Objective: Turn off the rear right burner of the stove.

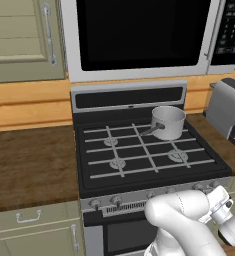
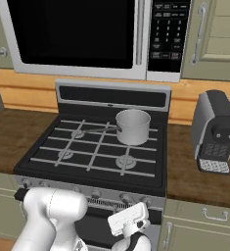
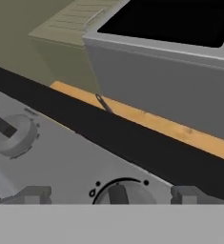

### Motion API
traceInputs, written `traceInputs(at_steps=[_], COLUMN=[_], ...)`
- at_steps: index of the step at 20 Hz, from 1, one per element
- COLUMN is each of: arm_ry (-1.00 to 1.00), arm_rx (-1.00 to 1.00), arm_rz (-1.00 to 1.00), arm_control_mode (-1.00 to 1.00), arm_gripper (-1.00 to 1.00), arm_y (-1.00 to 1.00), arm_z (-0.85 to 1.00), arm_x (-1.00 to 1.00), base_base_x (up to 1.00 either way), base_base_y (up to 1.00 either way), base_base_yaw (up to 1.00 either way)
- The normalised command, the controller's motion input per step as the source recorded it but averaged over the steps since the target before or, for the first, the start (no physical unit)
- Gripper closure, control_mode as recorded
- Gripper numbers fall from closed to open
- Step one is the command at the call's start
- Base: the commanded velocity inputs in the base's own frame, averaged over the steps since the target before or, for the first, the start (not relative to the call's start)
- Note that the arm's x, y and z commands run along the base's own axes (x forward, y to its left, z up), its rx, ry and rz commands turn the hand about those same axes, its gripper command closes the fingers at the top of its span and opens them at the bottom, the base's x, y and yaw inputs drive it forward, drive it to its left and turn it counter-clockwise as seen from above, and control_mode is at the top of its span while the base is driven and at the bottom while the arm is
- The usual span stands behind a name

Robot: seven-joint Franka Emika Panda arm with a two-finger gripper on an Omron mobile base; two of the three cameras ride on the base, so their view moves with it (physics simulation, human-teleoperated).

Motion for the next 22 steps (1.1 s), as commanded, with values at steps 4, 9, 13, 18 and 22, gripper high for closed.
traceInputs(at_steps=[4, 9, 13, 18, 22], arm_ry=[0.0, -0.01, -0.04, 0.0, 0.04], arm_rx=[0.0, 0.0, -0.01, -0.01, -0.12], arm_rz=[0.0, 0.0, -0.01, -0.03, -0.09], arm_control_mode=[-1.0, -1.0, -1.0, -1.0, -1.0], arm_gripper=[-1.0, -1.0, -1.0, -1.0, -1.0], arm_y=[-0.33, -0.08, -0.14, -0.25, -0.03], arm_z=[0.0, 0.0, 0.0, -0.02, -0.31], arm_x=[0.13, -0.02, 0.03, 0.13, 0.17], base_base_x=[0.0, 0.0, 0.0, 0.0, 0.0], base_base_y=[0.0, 0.0, 0.0, 0.0, 0.0], base_base_yaw=[0.0, 0.0, 0.0, 0.0, 0.0])
